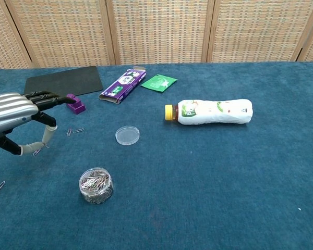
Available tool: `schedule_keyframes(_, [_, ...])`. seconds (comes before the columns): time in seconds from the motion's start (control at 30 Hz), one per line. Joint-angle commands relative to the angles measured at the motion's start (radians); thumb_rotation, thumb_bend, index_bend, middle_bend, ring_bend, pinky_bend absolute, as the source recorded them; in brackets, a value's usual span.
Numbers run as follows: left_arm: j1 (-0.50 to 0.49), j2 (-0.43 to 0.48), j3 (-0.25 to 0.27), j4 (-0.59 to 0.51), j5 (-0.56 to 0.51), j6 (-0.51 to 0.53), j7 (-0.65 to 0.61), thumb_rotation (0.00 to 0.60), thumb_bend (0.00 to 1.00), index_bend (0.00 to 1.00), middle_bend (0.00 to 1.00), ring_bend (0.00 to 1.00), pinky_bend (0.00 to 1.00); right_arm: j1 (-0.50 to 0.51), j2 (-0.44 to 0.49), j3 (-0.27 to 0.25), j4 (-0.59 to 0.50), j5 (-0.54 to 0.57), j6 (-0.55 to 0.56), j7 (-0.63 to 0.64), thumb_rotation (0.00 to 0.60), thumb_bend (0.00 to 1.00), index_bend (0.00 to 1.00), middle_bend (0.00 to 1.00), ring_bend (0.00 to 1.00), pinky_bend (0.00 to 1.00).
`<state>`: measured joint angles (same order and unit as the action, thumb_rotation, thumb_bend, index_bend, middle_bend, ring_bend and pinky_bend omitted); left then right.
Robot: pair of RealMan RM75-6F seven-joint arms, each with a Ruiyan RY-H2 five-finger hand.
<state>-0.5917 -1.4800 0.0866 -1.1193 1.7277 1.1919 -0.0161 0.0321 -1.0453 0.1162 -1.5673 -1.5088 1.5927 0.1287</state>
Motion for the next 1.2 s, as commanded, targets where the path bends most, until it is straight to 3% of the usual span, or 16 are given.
schedule_keyframes(0.03, [-0.019, 0.032, -0.01, -0.091, 0.032, 0.026, 0.024, 0.6, 0.43, 0.65, 0.0, 0.0, 0.0, 0.0, 0.0, 0.0, 0.0, -0.001, -0.001, -0.001, 0.6, 0.0, 0.0, 0.0, 0.0, 0.0])
schedule_keyframes(0.27, [-0.068, -0.019, -0.008, -0.208, 0.056, -0.063, 0.149, 0.6, 0.43, 0.65, 0.0, 0.0, 0.0, 0.002, -0.004, -0.002, 0.001, -0.004, -0.002, -0.01, 0.6, 0.0, 0.0, 0.0, 0.0, 0.0])
schedule_keyframes(0.47, [-0.072, -0.075, -0.012, -0.217, 0.036, -0.099, 0.202, 0.6, 0.43, 0.65, 0.0, 0.0, 0.0, 0.0, -0.002, 0.0, 0.005, 0.001, -0.002, 0.003, 0.6, 0.0, 0.0, 0.0, 0.0, 0.0])
schedule_keyframes(0.73, [-0.067, -0.086, -0.004, -0.214, 0.023, -0.111, 0.222, 0.6, 0.43, 0.65, 0.0, 0.0, 0.0, -0.001, 0.004, 0.001, 0.006, 0.002, -0.001, 0.019, 0.6, 0.0, 0.0, 0.0, 0.0, 0.0])
schedule_keyframes(0.8, [-0.065, -0.084, -0.003, -0.215, 0.017, -0.114, 0.23, 0.6, 0.42, 0.61, 0.0, 0.0, 0.0, -0.002, 0.005, 0.001, 0.006, 0.001, 0.001, 0.022, 0.6, 0.0, 0.0, 0.0, 0.0, 0.0])
schedule_keyframes(0.97, [-0.061, -0.074, -0.006, -0.234, 0.0, -0.115, 0.228, 0.6, 0.22, 0.24, 0.0, 0.0, 0.0, -0.003, 0.006, 0.001, 0.005, 0.0, 0.002, 0.024, 0.6, 0.0, 0.0, 0.0, 0.0, 0.0])
schedule_keyframes(1.2, [-0.054, -0.041, -0.009, -0.253, 0.004, -0.08, 0.196, 0.6, 0.18, 0.21, 0.0, 0.0, 0.0, -0.001, 0.004, 0.001, 0.005, 0.001, 0.0, 0.019, 0.6, 0.0, 0.0, 0.0, 0.0, 0.0])
